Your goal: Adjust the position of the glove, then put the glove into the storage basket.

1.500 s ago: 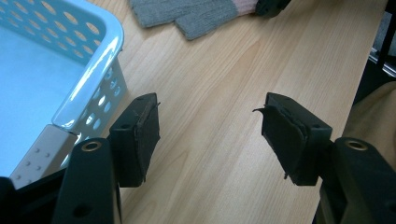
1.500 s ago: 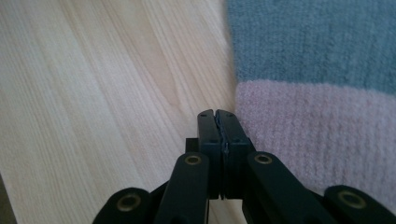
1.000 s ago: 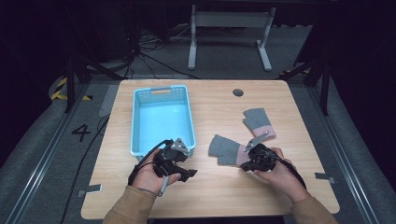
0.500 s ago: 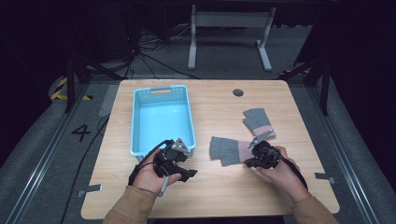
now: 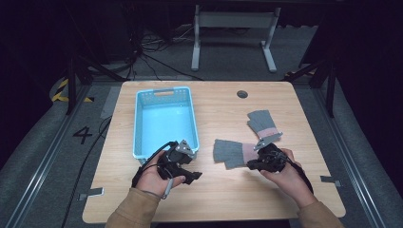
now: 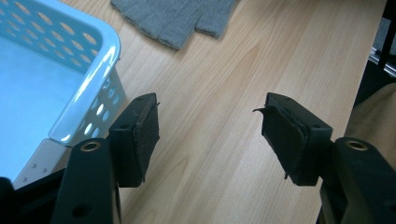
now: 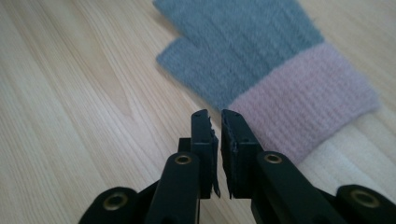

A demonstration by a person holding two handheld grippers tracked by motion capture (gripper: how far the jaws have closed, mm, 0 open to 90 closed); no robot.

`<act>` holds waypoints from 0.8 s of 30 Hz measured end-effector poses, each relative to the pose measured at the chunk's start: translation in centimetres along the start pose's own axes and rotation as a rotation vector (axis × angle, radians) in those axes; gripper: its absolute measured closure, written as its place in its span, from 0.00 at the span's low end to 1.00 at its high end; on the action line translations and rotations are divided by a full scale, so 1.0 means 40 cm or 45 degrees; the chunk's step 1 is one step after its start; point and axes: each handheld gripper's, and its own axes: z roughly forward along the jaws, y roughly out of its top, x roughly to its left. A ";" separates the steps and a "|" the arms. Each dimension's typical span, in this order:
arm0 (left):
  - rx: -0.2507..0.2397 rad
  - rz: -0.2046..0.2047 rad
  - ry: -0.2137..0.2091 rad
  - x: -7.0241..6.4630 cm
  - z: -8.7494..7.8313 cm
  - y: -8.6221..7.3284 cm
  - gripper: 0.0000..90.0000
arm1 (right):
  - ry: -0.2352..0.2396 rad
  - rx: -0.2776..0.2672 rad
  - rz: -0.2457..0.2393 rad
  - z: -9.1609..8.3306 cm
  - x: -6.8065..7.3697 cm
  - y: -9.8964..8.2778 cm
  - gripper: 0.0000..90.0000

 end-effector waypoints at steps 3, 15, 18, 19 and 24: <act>0.006 -0.006 0.007 0.002 0.001 -0.002 0.41 | -0.003 -0.057 0.002 -0.014 0.002 0.004 0.93; -0.008 -0.009 -0.002 0.000 -0.003 -0.003 0.42 | -0.072 -0.169 0.132 -0.068 -0.046 0.032 0.83; -0.021 0.003 0.007 0.000 -0.005 -0.004 0.41 | -0.111 -0.174 0.170 -0.077 -0.075 0.050 0.79; -0.030 0.005 -0.002 0.001 -0.006 -0.004 0.42 | -0.122 -0.174 0.184 -0.077 -0.085 0.057 0.77; -0.040 0.015 0.007 0.003 -0.014 -0.002 0.42 | -0.187 -0.153 0.241 -0.072 -0.143 0.084 0.75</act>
